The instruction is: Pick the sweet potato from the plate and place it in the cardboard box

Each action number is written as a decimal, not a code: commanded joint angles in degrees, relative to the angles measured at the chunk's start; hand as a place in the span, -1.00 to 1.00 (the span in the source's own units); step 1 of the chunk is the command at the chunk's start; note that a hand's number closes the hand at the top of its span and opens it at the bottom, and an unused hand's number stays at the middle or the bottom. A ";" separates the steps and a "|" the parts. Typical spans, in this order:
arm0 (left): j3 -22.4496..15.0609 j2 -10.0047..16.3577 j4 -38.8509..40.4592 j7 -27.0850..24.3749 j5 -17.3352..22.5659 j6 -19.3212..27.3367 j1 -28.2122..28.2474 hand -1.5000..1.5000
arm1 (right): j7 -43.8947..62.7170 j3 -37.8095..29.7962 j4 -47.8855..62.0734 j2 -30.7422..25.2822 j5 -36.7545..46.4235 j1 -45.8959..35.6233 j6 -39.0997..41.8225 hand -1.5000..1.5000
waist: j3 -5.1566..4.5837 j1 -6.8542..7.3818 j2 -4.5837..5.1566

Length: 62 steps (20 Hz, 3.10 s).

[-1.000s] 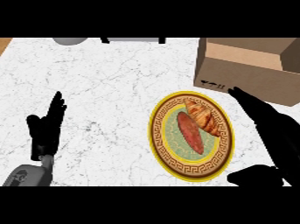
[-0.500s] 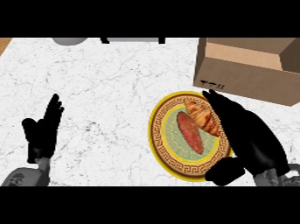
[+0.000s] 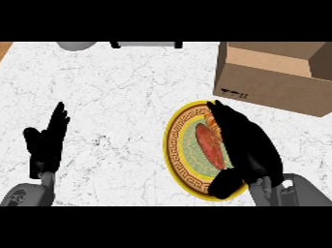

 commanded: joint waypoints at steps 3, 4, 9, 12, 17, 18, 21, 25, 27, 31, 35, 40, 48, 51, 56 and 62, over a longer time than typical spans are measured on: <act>-1.30 -2.41 -1.83 1.60 -1.98 1.90 0.16 0.00 | 11.71 2.74 1.22 5.89 3.77 -0.58 3.28 -1.00 | 0.02 -0.09 -0.13; -0.55 -1.31 -2.33 1.76 -1.27 0.53 0.20 0.00 | 8.43 -1.93 8.21 6.20 1.47 -5.33 4.79 -1.00 | 0.02 0.46 0.04; 0.46 -0.49 -3.13 1.32 -1.76 -0.49 2.05 0.00 | 8.62 -2.04 6.26 6.93 3.90 -2.41 6.43 -1.00 | 0.03 -0.01 -0.04; 0.63 -2.42 -2.46 -0.35 -2.08 0.04 2.29 0.00 | 9.53 -1.42 5.58 8.92 5.75 -0.46 5.74 -1.00 | 0.02 -0.20 -0.09; 2.57 -2.35 4.07 -3.56 -2.46 -1.74 0.27 0.00 | 5.65 -2.92 13.40 10.24 8.29 -2.94 6.47 -1.00 | -0.01 -0.25 0.11; 2.65 -2.79 4.18 -4.47 -2.10 -2.46 0.97 0.00 | 8.41 -1.89 9.10 10.83 8.68 -0.62 7.14 -1.00 | -0.01 -0.46 -0.01; 3.80 -2.18 4.72 -3.12 -1.53 -3.36 -1.36 0.00 | 7.52 -4.33 13.37 11.36 8.51 -3.92 9.50 -1.00 | -0.02 -0.39 0.06; 2.53 -3.23 1.40 -2.63 -3.47 -2.52 0.93 0.00 | 2.44 -5.01 16.11 11.88 10.30 -0.52 8.69 -1.00 | 0.03 -0.19 0.03; 3.41 -1.85 0.39 1.90 -3.08 -2.94 -1.07 0.00 | -0.29 -3.15 18.94 12.35 14.72 1.45 4.77 -1.00 | 0.05 -0.16 0.04; 3.08 -4.32 -0.34 -0.54 -5.12 -1.10 1.21 0.00 | 1.35 -4.19 17.52 14.71 15.92 1.02 8.71 -1.00 | 0.04 -0.17 0.00; 4.32 -3.84 -1.12 1.91 -4.89 -2.05 -0.61 0.00 | -2.41 -8.13 22.79 15.75 15.79 -1.36 10.33 -1.00 | 0.04 -0.07 0.05; 4.48 -3.57 -5.00 3.64 -6.07 -3.85 2.78 0.00 | -4.91 -7.97 20.64 16.62 20.17 4.61 9.10 -1.00 | 0.05 -0.10 -0.01; 5.99 -6.13 -4.21 1.43 -7.89 -5.11 3.35 0.00 | -13.88 -11.95 28.44 19.03 25.50 4.46 6.05 -1.00 | 0.05 -0.02 0.03; 7.34 -6.45 -0.66 0.94 -8.20 -5.34 0.82 0.00 | -14.88 -12.71 34.08 21.47 27.38 1.57 4.05 1.00 | 0.05 0.01 0.10; 7.25 -6.19 -2.78 0.41 -8.54 -6.11 3.39 0.00 | -24.70 -11.75 35.79 18.67 30.47 1.55 -2.01 1.00 | 0.06 0.21 0.12; 8.23 -6.12 -0.89 0.97 -9.09 -5.97 0.51 0.00 | -29.88 -5.55 21.91 14.82 30.36 11.06 2.72 1.00 | 0.06 -0.56 -0.12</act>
